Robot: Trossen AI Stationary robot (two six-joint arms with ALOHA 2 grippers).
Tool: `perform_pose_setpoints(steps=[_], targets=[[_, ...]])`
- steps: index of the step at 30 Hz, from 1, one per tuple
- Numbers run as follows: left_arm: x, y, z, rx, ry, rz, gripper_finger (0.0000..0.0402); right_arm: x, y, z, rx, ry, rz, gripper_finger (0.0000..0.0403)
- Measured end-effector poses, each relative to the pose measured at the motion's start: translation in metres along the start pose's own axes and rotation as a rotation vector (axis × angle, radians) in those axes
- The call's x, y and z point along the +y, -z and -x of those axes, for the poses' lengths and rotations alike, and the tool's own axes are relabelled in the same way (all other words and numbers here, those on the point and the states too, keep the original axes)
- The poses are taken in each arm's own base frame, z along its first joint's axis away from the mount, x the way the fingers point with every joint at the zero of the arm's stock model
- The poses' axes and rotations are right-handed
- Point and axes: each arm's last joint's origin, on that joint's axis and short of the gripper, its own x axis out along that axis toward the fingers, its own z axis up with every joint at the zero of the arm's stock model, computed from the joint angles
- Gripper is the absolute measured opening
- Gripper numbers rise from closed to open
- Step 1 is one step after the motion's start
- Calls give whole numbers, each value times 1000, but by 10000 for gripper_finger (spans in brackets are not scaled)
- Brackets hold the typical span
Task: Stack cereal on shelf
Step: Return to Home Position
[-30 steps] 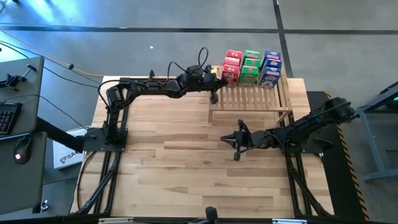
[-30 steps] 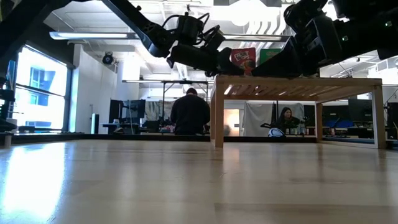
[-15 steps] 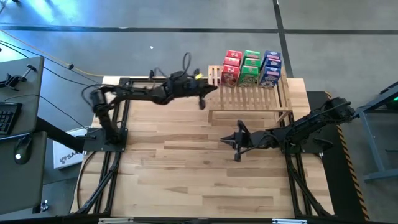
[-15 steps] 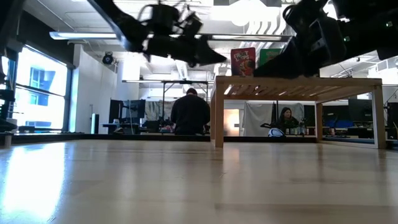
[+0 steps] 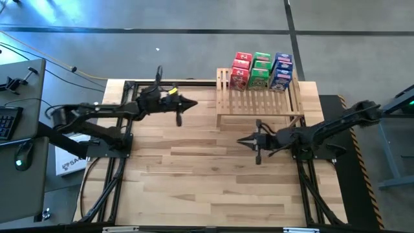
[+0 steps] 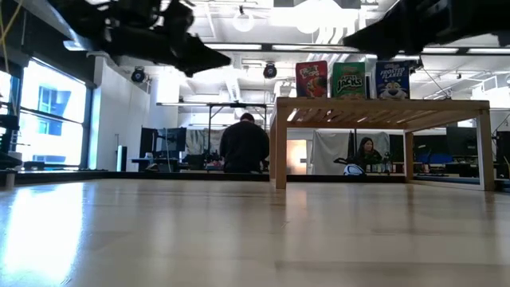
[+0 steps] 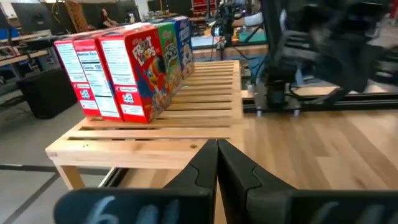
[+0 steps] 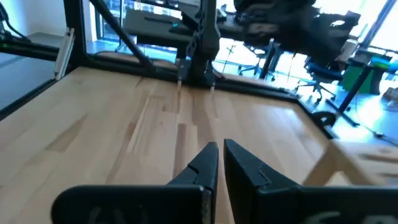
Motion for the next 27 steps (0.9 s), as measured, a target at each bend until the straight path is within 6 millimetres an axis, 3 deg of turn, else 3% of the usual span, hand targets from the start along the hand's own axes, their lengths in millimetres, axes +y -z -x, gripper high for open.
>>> perform_pose_setpoints(steps=[6, 11, 27], targets=[[-11, 8, 35, -1, 50, 20, 0, -14, -14, 33, -19, 30, 41, 15], [-20, 21, 56, -11, 103, 40, 0, -24, -14, 53, 30, 105, 61, 15], [-30, 49, 96, -114, 88, 46, 0, -31, -16, 77, 1, 56, 36, 15]])
